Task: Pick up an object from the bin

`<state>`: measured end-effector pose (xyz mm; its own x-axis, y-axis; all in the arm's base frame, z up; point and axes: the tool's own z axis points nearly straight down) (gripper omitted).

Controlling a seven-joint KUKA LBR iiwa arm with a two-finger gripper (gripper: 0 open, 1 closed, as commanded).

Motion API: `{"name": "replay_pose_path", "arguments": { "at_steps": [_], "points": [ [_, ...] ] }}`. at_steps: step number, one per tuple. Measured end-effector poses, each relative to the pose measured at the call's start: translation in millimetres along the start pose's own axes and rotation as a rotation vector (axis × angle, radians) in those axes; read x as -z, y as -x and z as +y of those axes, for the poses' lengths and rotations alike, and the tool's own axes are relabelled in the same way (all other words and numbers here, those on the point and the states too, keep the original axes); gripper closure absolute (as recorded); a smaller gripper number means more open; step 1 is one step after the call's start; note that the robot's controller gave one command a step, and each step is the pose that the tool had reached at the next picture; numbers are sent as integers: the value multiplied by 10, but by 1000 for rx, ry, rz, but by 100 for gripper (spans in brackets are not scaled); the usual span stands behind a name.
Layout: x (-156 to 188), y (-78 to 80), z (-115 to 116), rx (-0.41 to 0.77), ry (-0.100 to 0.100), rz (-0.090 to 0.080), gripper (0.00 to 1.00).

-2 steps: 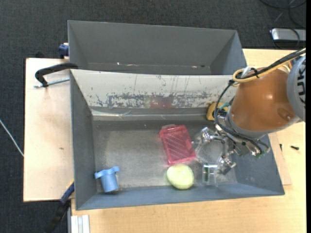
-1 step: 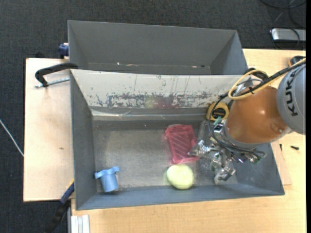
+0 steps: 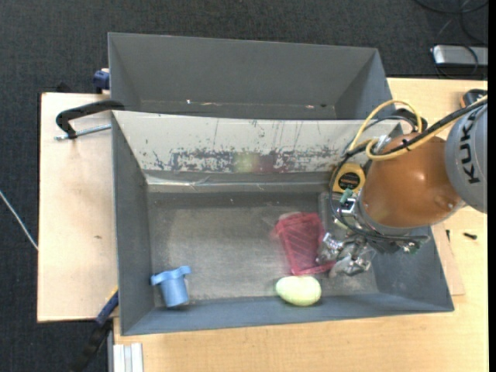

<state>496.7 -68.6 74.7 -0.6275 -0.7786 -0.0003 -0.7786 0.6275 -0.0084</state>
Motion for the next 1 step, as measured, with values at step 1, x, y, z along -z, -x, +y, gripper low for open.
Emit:
{"name": "replay_pose_path", "arguments": {
  "at_steps": [1],
  "points": [
    [1, 7, 3, 14, -1, 0, 100]
  ]
}}
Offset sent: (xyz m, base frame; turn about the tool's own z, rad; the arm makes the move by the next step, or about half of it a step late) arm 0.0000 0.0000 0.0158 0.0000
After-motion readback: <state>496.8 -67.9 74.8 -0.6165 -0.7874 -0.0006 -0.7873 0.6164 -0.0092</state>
